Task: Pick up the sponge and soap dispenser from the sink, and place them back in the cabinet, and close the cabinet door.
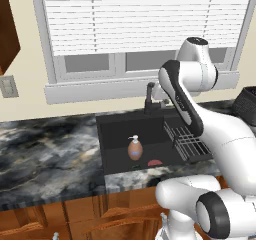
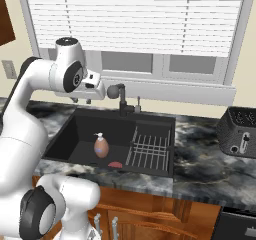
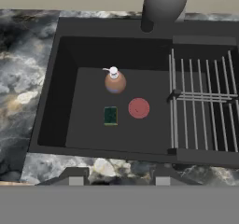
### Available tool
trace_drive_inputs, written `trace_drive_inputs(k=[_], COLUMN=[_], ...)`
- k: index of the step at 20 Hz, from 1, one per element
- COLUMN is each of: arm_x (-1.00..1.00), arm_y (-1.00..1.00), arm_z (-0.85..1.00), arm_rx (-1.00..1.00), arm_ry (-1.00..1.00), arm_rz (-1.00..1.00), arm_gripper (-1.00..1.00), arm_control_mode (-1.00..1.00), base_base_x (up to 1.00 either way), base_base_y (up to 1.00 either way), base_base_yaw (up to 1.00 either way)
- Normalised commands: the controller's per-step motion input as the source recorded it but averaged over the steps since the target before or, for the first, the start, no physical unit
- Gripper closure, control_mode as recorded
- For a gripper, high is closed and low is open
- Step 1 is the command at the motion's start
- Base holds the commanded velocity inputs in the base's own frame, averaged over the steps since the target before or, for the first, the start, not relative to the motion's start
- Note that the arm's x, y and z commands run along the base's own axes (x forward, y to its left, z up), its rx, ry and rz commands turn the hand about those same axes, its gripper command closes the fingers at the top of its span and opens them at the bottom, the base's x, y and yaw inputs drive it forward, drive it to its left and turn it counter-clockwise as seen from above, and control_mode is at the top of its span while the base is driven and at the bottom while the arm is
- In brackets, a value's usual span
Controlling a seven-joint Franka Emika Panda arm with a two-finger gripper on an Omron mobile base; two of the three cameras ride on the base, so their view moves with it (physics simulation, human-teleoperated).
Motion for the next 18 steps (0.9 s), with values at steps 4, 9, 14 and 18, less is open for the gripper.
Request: trace_drive_inputs(k=[4,9,14,18], arm_x=[0.01,0.00,0.00,0.00], arm_y=[0.00,0.00,0.06,0.23], arm_z=[0.00,-0.02,-0.22,-0.32], arm_rx=[0.00,0.00,0.00,0.00], arm_ry=[-0.02,-0.03,-0.13,-0.17], arm_rz=[0.00,0.00,0.00,0.00], arm_gripper=[-1.00,-1.00,-1.00,-1.00], arm_control_mode=[-1.00,-1.00,-1.00,-1.00], base_base_x=[0.00,0.00,0.00,0.00], base_base_y=[0.00,0.00,0.00,0.00], base_base_yaw=[0.00,0.00,0.00,0.00])
